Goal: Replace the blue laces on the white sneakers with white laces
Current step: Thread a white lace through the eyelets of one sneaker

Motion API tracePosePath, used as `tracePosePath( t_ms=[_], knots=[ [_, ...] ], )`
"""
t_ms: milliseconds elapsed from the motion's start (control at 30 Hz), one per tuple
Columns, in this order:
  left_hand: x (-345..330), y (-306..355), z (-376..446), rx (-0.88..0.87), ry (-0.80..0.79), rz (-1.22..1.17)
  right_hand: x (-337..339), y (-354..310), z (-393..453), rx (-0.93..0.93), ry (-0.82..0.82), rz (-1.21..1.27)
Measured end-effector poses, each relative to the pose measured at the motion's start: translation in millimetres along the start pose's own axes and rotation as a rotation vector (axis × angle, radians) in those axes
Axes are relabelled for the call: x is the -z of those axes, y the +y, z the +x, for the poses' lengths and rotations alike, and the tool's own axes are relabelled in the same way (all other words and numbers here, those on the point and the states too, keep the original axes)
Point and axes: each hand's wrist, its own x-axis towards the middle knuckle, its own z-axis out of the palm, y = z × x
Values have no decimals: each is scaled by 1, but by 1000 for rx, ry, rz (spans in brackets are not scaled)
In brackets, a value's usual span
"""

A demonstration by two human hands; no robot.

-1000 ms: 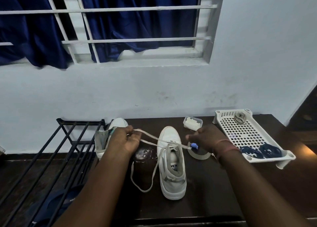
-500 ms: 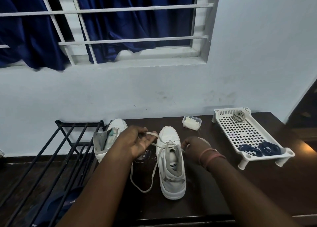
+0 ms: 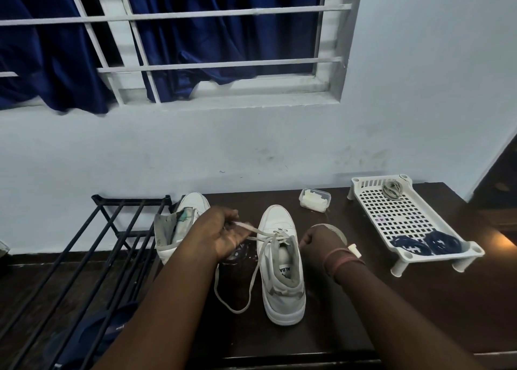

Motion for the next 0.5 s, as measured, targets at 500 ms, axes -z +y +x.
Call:
tracePosePath(
  t_ms=[500],
  knots=[
    [-17, -32, -13, -942, -91, 1412, 48, -28, -22, 53, -181, 1063]
  ],
)
